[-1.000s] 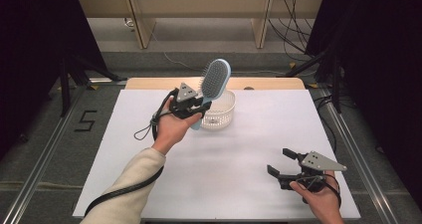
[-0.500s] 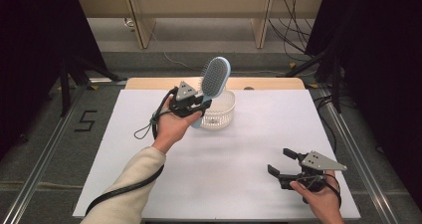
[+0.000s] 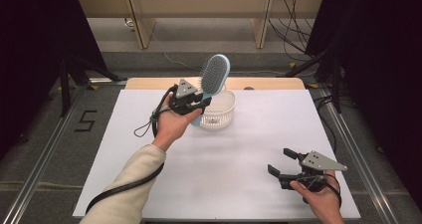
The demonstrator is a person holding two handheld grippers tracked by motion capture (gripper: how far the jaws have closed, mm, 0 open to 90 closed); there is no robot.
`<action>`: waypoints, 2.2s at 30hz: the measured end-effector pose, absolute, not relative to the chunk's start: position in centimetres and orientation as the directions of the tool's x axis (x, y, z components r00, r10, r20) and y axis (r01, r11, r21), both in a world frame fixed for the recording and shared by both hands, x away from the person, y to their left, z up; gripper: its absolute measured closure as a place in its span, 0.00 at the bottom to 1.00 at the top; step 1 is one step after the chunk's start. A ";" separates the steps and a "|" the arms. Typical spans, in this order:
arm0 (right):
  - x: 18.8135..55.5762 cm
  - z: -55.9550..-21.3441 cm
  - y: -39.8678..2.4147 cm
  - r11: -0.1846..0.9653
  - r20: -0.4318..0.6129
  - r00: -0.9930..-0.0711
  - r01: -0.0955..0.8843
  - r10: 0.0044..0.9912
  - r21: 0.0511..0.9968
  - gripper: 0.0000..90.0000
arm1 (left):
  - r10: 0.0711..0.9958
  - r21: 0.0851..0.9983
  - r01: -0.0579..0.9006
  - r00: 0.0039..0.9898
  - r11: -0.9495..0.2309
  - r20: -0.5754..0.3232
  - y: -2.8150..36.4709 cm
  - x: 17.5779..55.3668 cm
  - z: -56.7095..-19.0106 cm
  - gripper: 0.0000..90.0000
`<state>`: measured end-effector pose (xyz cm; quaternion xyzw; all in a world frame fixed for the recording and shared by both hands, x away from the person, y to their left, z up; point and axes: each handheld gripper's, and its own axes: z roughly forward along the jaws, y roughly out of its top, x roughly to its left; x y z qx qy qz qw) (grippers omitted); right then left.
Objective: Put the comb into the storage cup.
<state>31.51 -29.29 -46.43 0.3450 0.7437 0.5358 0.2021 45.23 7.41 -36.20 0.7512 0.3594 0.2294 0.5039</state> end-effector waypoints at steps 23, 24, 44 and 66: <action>31.5 -46.4 -29.3 0.184 0.071 -0.679 0.296 0.731 0.937 0.18 | 0.770 0.925 0.294 0.638 -0.241 -0.003 7.2 45.6 -35.8 0.78; 31.5 -46.4 -29.3 0.183 0.072 -0.678 0.298 0.732 0.937 0.18 | 0.770 0.925 0.294 0.638 -0.240 -0.003 7.2 45.6 -35.8 0.78; 31.5 -46.4 -29.3 0.183 0.071 -0.678 0.296 0.731 0.937 0.18 | 0.771 0.925 0.286 0.637 -0.250 0.012 6.9 46.1 -35.6 0.78; 31.5 -46.4 -29.3 0.184 0.071 -0.679 0.297 0.731 0.937 0.18 | 0.776 0.931 0.267 0.631 -0.248 0.026 6.8 46.6 -35.6 0.78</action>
